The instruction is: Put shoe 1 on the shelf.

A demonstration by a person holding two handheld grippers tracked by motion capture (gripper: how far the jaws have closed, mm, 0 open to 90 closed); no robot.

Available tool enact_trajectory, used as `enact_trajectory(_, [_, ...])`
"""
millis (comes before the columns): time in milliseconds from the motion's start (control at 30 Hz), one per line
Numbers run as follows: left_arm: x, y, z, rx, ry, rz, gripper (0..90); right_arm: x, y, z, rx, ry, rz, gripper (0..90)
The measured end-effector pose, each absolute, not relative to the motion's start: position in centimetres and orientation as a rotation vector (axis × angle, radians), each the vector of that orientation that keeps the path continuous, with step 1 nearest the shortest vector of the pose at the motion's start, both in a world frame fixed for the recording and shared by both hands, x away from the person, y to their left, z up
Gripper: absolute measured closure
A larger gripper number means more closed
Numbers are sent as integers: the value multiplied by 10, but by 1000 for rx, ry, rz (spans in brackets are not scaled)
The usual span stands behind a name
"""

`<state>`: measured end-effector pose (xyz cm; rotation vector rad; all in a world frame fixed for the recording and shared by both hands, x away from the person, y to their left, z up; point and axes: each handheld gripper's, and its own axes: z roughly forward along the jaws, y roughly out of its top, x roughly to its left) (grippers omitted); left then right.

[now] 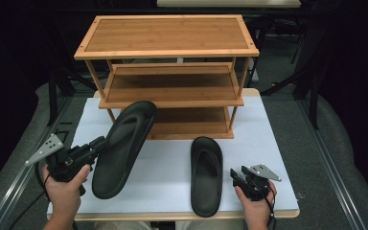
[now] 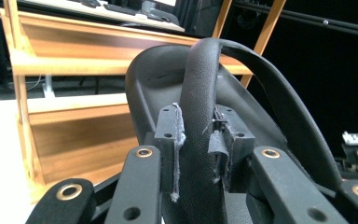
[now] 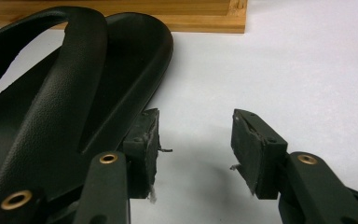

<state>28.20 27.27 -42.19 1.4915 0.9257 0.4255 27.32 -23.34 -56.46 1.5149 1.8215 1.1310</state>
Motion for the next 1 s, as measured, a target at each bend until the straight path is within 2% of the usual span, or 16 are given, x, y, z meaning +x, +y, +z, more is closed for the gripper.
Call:
enact_trajectory(733, [407, 221, -395, 1423, 1068, 527, 728, 274, -235, -566, 1512, 1832, 1145, 512])
enact_trajectory(1000, [432, 204, -391, 1415, 1122, 555, 728, 274, -235, -566, 1509, 1827, 1157, 513])
